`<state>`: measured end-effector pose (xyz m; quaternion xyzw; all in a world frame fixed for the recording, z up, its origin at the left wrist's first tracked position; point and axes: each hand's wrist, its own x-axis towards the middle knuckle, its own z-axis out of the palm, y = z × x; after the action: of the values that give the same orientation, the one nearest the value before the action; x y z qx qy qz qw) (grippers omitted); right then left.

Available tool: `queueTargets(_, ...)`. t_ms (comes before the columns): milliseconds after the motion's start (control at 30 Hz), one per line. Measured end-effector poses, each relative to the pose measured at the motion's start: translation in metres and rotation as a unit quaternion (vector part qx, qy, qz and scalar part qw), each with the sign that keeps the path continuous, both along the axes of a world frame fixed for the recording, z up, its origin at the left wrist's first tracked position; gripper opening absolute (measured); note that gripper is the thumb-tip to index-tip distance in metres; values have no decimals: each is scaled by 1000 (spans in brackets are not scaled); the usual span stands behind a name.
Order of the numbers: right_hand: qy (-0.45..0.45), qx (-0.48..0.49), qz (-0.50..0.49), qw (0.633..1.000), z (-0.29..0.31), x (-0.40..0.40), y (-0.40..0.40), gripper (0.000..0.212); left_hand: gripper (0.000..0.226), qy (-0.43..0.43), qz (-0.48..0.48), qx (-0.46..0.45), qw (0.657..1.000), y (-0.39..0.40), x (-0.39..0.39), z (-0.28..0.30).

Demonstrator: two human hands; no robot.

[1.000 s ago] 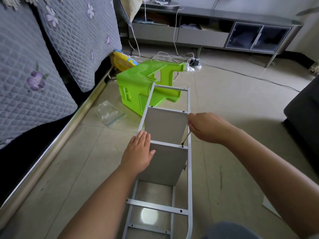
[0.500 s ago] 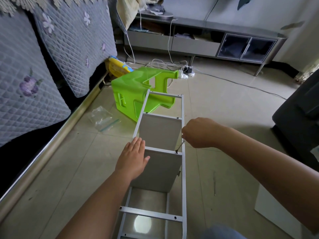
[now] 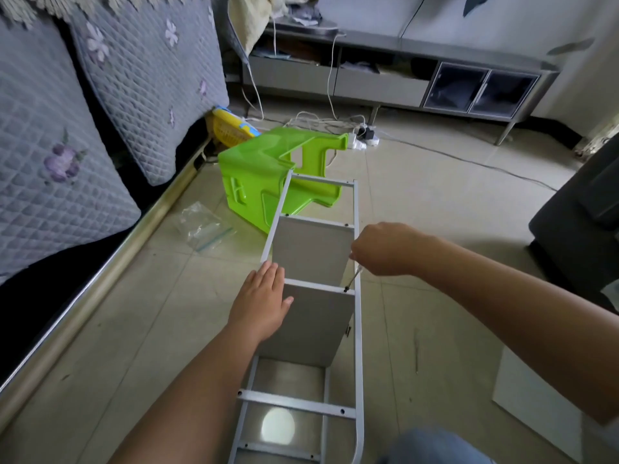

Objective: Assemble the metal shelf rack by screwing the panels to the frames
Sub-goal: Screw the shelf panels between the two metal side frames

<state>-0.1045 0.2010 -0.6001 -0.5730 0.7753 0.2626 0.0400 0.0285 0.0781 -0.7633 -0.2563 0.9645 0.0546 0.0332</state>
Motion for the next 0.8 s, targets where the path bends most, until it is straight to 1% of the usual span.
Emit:
queueTargets(67, 19, 2, -18, 1000, -1, 3, -2, 40, 61, 0, -1, 3, 1000, 1, 0, 0)
queueTargets(133, 13, -4, -41, 999, -4, 4, -2, 43, 62, 2, -2, 2, 1000, 0, 1, -2)
queueTargets(233, -67, -22, -71, 995, -7, 2, -1, 37, 61, 6, -5, -2, 1000, 0, 2, -3)
queueTargets(300, -95, -5, -62, 994, -5, 0, 1, 26, 61, 10, -5, 1, 1000, 0, 2, -4)
queueTargets(333, -88, -3, -55, 995, -4, -1, 1, 24, 61, 9, -6, 1, 1000, -1, 2, -4)
queueTargets(367, -63, -3, -46, 997, -3, -2, 1, 26, 61, 9, -6, 0, 1000, -1, 2, -4)
queueTargets(433, -22, -2, -58, 998, -4, -5, 2, 38, 61, 12, -6, -2, 1000, -1, 2, -4)
queueTargets(500, -19, 2, -92, 996, -6, -4, 4, 46, 60, 15, -5, -4, 1000, 0, 3, -5)
queueTargets(567, -35, -10, -101, 994, -11, -4, 6, 45, 60, 15, -5, -9, 1000, 0, 3, -5)
queueTargets(633, -45, -11, -84, 995, -14, -4, 7, 43, 60, 19, -6, -14, 1000, 0, 2, -5)
queueTargets(667, -58, -9, -73, 996, -15, -5, 7, 38, 60, 21, -7, -13, 1000, -1, 3, -5)
queueTargets(733, -107, -15, -68, 992, -17, -6, 6, 14, 60, 24, -9, -11, 1000, 0, 3, -6)
queueTargets(800, -140, -35, -65, 987, -14, -7, 4, 3, 60, 24, -9, -15, 1000, 0, 3, -5)
